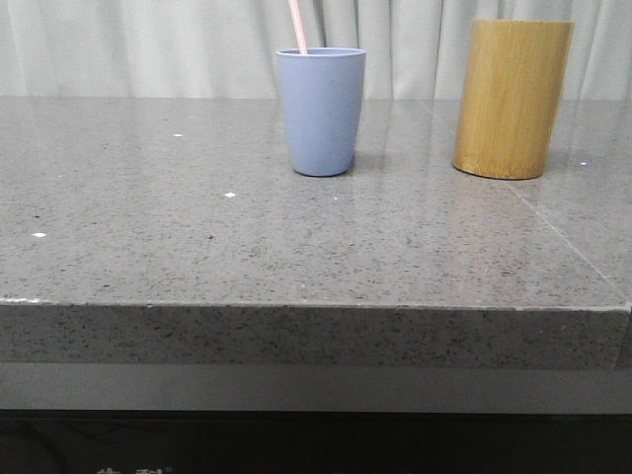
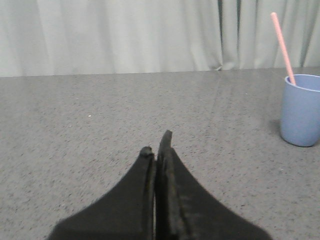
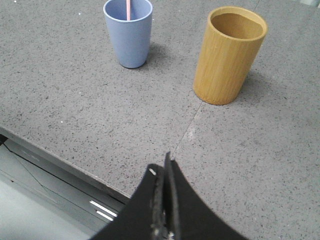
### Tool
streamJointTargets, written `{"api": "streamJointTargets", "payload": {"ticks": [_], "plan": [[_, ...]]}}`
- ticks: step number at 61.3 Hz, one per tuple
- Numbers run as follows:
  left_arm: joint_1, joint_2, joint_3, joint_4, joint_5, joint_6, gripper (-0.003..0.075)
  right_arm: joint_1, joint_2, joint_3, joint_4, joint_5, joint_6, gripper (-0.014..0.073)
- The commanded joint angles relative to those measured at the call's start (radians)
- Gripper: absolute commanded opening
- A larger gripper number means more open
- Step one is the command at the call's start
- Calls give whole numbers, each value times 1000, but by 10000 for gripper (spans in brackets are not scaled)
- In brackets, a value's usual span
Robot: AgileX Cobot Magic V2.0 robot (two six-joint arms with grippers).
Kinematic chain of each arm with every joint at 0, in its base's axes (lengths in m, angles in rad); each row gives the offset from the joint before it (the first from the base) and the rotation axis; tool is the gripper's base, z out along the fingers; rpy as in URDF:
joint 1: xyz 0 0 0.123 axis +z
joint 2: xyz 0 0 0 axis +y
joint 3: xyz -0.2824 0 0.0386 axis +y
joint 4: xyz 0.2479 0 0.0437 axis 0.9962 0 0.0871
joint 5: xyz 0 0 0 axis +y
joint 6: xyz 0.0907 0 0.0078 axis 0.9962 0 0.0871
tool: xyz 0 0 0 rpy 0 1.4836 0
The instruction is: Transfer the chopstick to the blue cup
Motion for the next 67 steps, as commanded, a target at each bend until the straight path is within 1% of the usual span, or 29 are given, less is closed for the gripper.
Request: {"api": "streamJointTargets", "payload": {"ticks": [1,12,19,21,37,47,67], "plan": [[37,-97,61,-20,-113,0,-19,-4,2,-20,-10,-65,0,-67],[80,-254,210,-65,-120,0,-19,-4,2,-20,-10,-65,0,-67],[82,-307,278,-94,-176,0,-19,-4,2,-20,-10,-65,0,-67],[82,-315,274,-96,-136,0,-19,-4,2,-20,-10,-65,0,-67],[82,-312,276,-96,-156,0,-19,-4,2,-19,-10,-68,0,-67],[111,-312,276,-101,-156,-2,-19,-4,2,-19,-10,-68,0,-67],[99,-310,276,-108,-156,-2,-19,-4,2,-19,-10,-69,0,-67]]}}
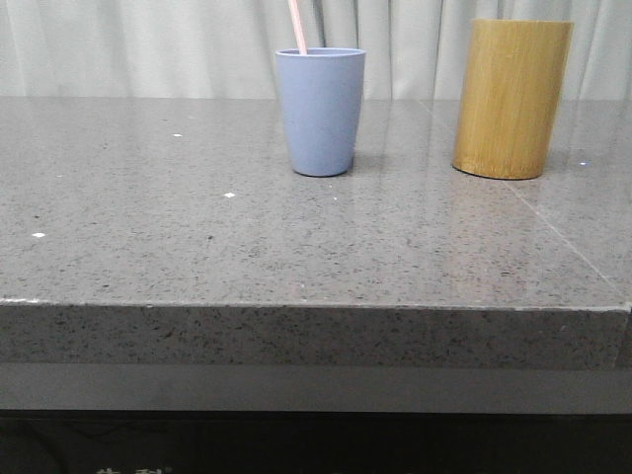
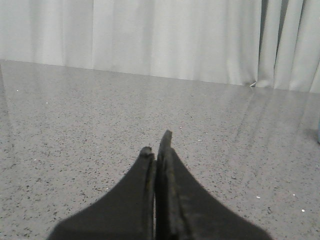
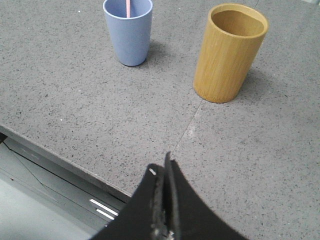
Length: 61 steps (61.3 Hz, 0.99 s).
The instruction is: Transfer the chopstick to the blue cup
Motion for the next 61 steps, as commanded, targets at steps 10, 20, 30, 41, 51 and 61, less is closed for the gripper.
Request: {"api": "streamJointTargets", "payload": {"ticks": [10,20,30,41,51,61], "plan": [[-8,-25,14,-11,-81,-2,-19,-4,2,-25,-8,-69,0,-67],[-8,-25,14,-11,-81,-2,-19,-4,2,-25,-8,-69,0,-67],[-8,-25,14,-11,-81,-2,-19,-4,2,-25,-8,-69,0,-67],[-8,-25,14,-11,-81,-2,-19,-3,-5,-18,-8,-78,0,-67],[-8,-23,14,-11,-81,-2,-19,-88,-90,97,-8,-214,0,-67],[-8,-23,14,-11,-81,-2,-19,-226,-266,358,-8,-504,0,-67]]}}
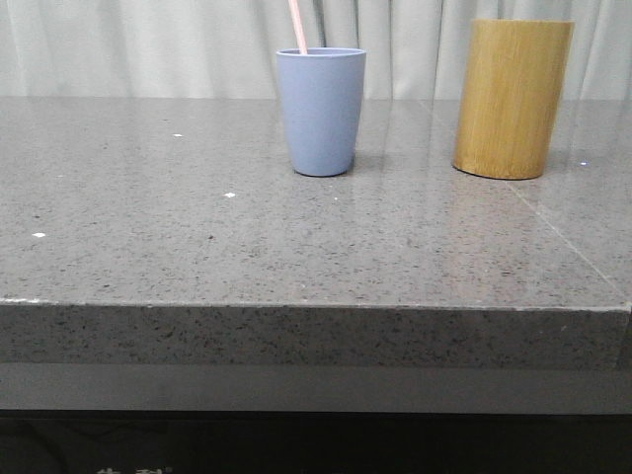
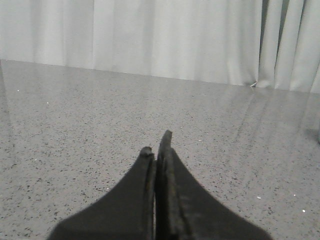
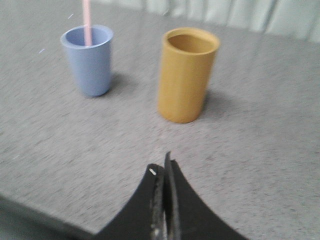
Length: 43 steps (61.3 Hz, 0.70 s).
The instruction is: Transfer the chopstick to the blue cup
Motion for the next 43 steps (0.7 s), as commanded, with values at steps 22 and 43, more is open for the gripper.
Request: {"api": "streamJointTargets", "payload": {"ticks": [22,43], "plan": [[-8,-23,14,-11,-81,-2,-19,-186,-345,505,63,-544,0,-67],[-8,-23,14,-11,-81,-2,-19,-212,-396,624,74,-660,0,-67]]}}
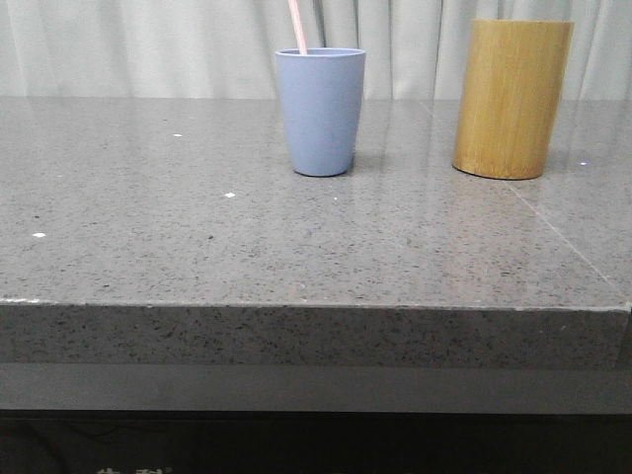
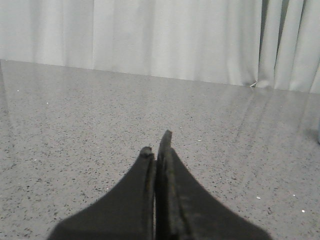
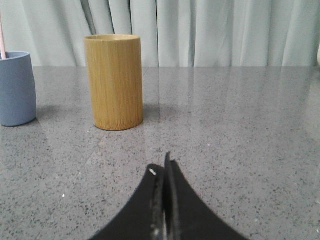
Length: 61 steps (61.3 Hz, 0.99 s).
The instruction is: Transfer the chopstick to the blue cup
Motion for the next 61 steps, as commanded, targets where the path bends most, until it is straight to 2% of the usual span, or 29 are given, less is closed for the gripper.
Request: {"api": "streamJointTargets", "payload": {"ticks": [1,61], "plan": [[-8,-23,14,-11,-81,-2,-19,-7,-21,-3,3,-103,0,-67],[-8,-23,14,-11,-81,-2,-19,-66,-21,-3,-3,-87,0,-67]]}}
